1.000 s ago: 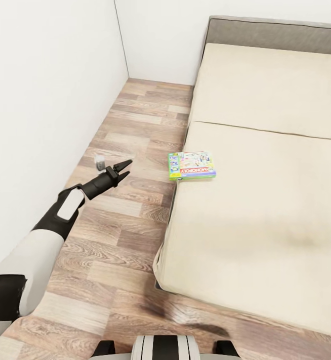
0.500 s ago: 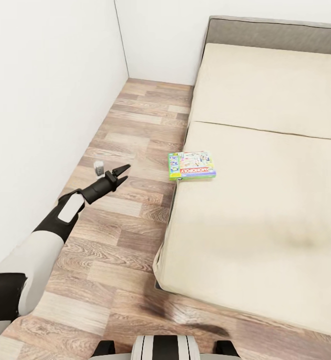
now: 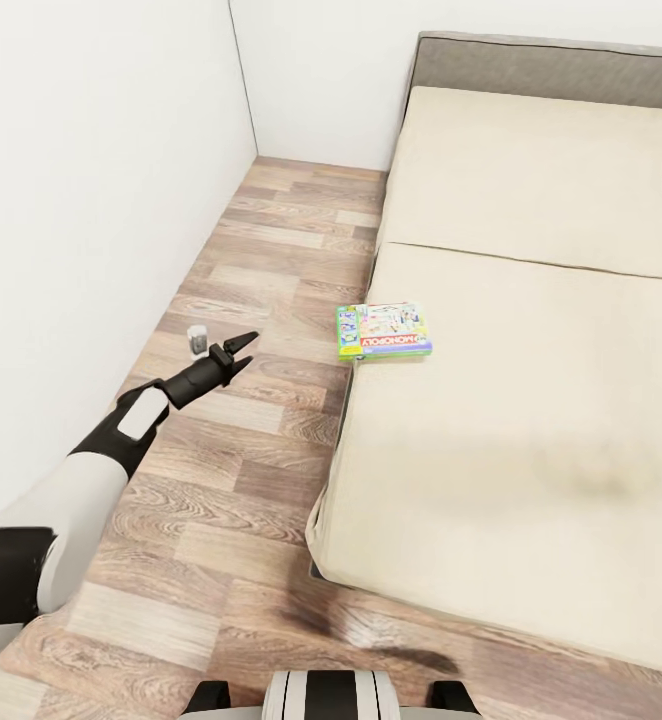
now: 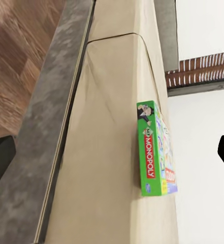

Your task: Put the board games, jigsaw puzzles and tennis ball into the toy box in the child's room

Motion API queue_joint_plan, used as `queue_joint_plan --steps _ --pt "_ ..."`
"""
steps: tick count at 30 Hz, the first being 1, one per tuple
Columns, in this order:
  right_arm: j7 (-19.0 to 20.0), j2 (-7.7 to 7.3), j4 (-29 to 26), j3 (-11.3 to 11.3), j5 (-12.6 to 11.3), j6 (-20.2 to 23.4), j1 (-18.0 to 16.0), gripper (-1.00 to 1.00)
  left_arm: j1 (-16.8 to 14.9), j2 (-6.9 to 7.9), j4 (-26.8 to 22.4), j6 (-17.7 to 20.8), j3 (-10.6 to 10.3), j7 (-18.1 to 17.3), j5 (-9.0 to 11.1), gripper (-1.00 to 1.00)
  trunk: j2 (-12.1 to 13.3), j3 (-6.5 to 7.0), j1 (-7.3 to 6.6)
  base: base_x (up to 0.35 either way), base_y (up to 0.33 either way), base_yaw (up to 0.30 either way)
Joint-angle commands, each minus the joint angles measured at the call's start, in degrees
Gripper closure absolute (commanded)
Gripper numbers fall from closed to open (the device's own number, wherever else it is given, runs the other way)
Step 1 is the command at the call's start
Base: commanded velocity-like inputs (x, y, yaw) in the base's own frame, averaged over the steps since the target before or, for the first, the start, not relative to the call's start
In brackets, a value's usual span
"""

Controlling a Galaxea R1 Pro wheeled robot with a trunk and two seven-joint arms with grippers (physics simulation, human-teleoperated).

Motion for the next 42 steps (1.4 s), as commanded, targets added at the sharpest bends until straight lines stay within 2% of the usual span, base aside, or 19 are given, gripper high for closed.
queue_joint_plan --steps 1,6,16,27,42 --pt "0.4 -0.40 0.0 0.1 0.2 0.3 -0.1 -1.00 -0.6 0.03 1.4 -0.2 -0.3 0.1 0.6 -1.00 0.0 -0.03 0.00 0.000 0.000 0.000" --pt "0.5 -1.16 0.0 0.1 -0.4 0.3 0.0 -1.00 -2.0 -0.03 4.8 -1.5 -0.4 0.1 0.6 -1.00 0.0 -0.03 0.00 0.000 0.000 0.000" --pt "0.4 -1.85 0.0 0.2 -1.8 0.3 0.0 -1.00 -3.7 -0.14 8.0 -2.6 -0.4 0.2 0.5 -1.00 0.0 -0.03 0.00 0.000 0.000 0.000" --pt "0.4 -2.06 0.0 0.2 -2.2 0.3 0.0 -1.00 -4.2 -0.37 8.9 -2.8 -0.4 0.2 0.5 -1.00 0.0 -0.03 0.00 0.000 0.000 -0.044" --pt "0.4 -2.25 0.0 0.2 -2.3 0.3 0.0 -1.00 -4.3 -0.40 9.1 -3.2 -0.7 0.1 0.5 -1.00 0.0 -0.03 0.00 0.000 0.000 -0.211"
